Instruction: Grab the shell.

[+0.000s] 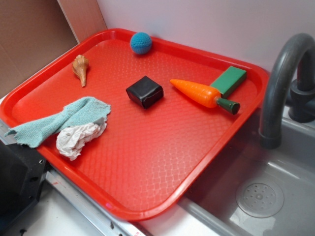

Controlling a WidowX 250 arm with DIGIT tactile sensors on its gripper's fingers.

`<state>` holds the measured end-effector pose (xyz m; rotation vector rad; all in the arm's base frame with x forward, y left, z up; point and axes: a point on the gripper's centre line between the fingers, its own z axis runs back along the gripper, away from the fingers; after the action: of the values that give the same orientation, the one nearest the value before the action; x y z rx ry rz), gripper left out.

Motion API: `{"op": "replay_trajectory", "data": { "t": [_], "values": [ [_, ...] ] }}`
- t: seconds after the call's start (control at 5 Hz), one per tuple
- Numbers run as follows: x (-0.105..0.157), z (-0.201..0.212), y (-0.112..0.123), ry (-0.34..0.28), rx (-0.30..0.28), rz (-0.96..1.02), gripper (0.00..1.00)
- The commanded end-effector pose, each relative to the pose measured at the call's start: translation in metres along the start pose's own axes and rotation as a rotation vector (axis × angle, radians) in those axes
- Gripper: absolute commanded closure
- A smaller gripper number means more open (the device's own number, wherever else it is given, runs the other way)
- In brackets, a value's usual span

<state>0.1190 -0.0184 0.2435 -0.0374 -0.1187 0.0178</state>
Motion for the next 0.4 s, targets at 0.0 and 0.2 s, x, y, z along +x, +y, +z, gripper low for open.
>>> {"op": "replay_trajectory", "data": {
  "t": [0.0,0.2],
  "values": [
    [0.000,0.000,0.000,0.000,0.000,0.000,0.00],
    [0.015,-0.016,0.017,-0.040,-0.013,0.251,0.00]
  ]
}}
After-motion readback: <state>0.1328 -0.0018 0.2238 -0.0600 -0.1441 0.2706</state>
